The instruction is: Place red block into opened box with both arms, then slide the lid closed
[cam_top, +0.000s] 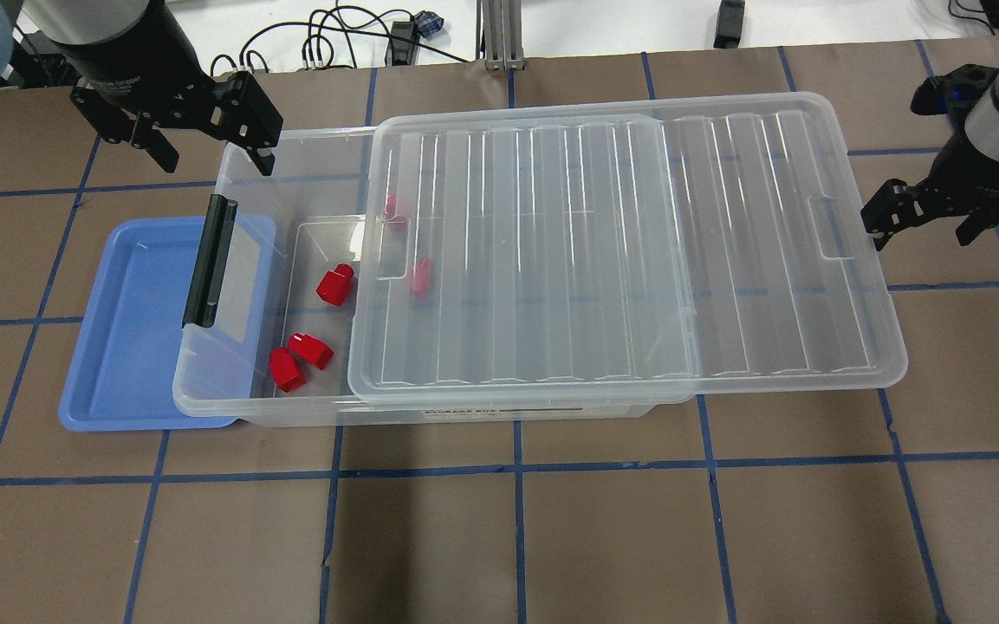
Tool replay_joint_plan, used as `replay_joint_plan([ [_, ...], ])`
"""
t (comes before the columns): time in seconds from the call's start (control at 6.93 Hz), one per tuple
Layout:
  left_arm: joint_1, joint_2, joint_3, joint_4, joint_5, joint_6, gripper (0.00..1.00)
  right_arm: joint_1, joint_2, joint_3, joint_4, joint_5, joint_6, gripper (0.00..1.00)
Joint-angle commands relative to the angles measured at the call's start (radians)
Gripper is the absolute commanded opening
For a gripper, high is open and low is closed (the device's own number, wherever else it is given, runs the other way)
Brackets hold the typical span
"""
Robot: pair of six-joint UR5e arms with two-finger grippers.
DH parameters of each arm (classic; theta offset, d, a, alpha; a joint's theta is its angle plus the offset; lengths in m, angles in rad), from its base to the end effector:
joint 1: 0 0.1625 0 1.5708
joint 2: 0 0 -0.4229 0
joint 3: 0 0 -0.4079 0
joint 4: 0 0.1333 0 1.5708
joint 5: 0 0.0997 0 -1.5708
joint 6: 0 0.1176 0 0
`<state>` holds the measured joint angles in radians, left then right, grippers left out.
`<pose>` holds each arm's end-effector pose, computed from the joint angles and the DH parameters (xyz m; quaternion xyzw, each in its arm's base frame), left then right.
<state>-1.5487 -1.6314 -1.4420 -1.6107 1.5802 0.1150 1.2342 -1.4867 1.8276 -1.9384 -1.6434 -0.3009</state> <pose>-0.1203 -0.5383 0.4977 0.0464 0.9988 -0.0138 0.0057 -0.0549 -0.5346 0.3329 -0.0183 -0.9991 0.0013 0.0386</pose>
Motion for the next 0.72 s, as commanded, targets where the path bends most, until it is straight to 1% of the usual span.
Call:
replay_joint_plan([
  [0.0, 0.001, 0.011, -0.015, -0.001, 0.009, 0.0, 1.0, 0.141, -0.004, -0.001, -0.004, 0.042, 0.164, 1.0],
  [0.14, -0.001, 0.001, -0.012, 0.008, 0.007, -0.003, 1.0, 0.216, 0.002, -0.001, -0.025, 0.04, 0.237, 1.0],
  [0.29, -0.001, 0.007, -0.012, 0.012, 0.007, -0.003, 1.0, 0.265, 0.002, -0.004, -0.03, 0.04, 0.273, 1.0],
  [0.43, -0.001, 0.007, -0.012, 0.012, 0.007, -0.003, 1.0, 0.289, 0.003, -0.005, -0.031, 0.04, 0.304, 1.0],
  [0.58, 0.002, 0.007, -0.012, 0.014, 0.007, -0.001, 1.0, 0.289, 0.017, -0.019, -0.036, 0.036, 0.295, 1.0],
])
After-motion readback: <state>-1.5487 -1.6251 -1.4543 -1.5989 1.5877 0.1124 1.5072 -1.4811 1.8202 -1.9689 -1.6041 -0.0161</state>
